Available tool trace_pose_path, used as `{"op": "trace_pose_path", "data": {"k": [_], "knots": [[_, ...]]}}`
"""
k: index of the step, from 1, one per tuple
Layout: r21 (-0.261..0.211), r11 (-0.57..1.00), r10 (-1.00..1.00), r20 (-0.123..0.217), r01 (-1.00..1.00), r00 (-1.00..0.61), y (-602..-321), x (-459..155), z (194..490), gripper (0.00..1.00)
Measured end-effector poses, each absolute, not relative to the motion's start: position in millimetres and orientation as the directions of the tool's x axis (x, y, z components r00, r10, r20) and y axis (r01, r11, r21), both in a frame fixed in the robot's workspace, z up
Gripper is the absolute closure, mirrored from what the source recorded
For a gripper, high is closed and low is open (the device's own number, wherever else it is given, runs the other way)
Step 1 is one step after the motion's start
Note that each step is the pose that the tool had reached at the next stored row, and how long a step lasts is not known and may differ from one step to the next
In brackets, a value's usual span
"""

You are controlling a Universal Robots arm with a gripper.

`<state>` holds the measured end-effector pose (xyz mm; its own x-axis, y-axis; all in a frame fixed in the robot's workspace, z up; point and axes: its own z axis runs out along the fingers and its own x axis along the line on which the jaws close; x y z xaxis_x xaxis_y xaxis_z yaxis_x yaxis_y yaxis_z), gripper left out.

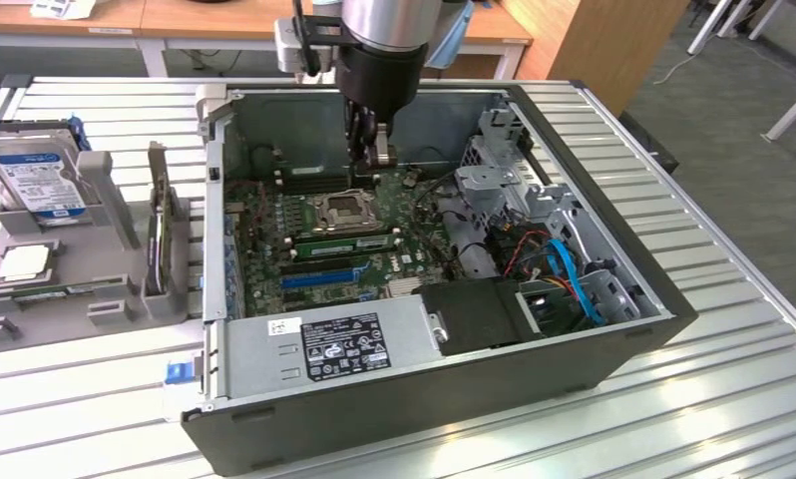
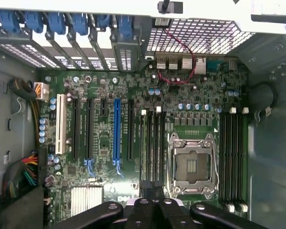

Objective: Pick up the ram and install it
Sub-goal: 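Press down the ram until it locks into place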

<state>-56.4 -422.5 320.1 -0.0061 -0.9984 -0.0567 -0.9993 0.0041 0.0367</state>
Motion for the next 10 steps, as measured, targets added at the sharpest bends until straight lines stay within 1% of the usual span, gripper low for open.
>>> {"op": "trace_pose_path", "data": {"k": [10], "knots": [[0.037,0.004,-0.998,-0.057,-0.999,-0.006,-422.5,-48.5,320.1,0.90]]}}
